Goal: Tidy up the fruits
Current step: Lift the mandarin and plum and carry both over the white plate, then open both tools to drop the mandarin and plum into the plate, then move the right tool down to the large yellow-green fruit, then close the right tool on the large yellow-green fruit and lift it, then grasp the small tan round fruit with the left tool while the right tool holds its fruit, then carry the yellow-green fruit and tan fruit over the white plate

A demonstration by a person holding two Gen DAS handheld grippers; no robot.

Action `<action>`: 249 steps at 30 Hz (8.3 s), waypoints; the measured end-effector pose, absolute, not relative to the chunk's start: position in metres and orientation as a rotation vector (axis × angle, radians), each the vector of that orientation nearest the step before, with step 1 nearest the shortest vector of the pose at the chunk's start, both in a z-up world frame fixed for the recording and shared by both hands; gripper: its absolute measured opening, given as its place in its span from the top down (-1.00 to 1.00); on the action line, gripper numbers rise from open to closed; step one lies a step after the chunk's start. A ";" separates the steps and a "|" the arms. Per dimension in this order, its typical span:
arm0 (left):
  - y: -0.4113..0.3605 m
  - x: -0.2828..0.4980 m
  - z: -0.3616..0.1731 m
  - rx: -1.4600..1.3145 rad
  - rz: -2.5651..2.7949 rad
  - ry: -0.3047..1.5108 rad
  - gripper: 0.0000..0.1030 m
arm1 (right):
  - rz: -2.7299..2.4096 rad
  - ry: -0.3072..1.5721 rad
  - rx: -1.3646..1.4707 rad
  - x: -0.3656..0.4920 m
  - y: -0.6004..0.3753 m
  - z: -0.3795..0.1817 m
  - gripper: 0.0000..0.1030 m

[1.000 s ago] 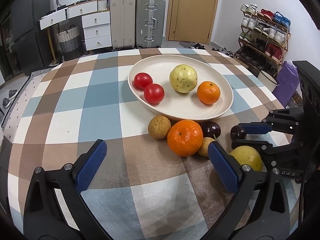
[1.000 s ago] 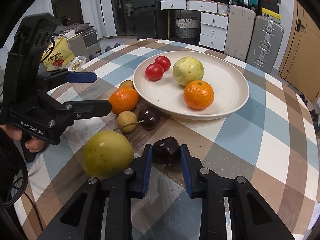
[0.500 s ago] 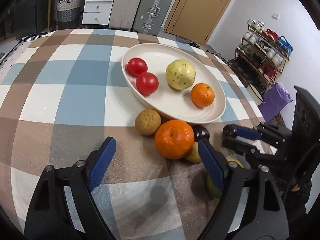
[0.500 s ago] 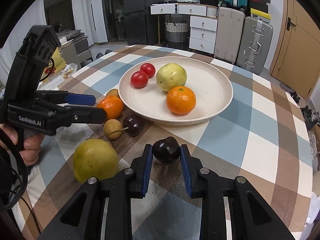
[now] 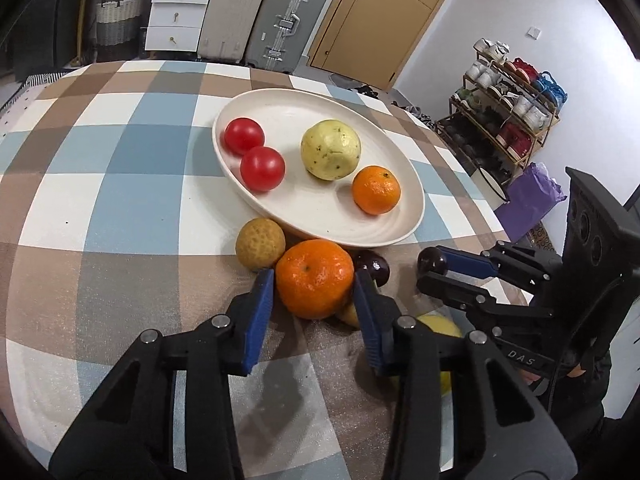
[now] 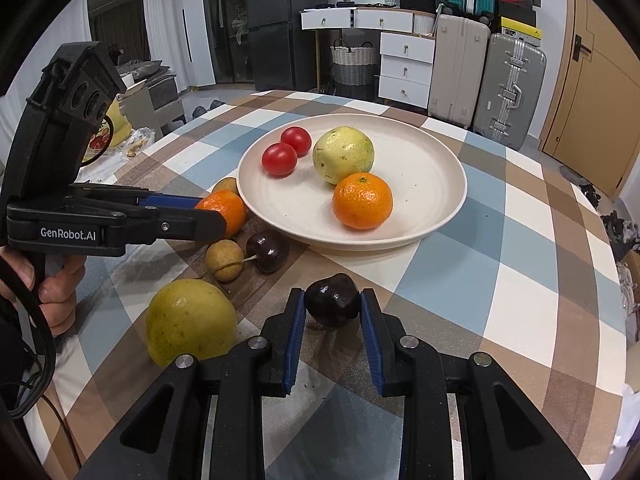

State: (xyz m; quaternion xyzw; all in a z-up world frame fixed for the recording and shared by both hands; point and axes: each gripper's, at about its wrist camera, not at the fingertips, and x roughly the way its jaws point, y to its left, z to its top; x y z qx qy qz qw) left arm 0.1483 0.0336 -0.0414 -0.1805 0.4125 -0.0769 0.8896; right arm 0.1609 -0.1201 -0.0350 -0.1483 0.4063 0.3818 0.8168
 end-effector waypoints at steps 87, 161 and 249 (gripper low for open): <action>0.044 0.126 0.004 -0.113 0.017 0.657 -0.99 | 0.692 0.760 0.028 0.225 -0.151 -0.006 -0.99; 0.031 0.112 -0.019 -0.098 -0.024 0.779 -0.99 | 0.755 0.817 -0.171 0.130 -0.131 -0.005 0.03; 0.034 0.160 0.056 -0.085 -0.090 0.631 0.53 | 0.688 0.732 -0.038 0.198 -0.151 0.046 0.03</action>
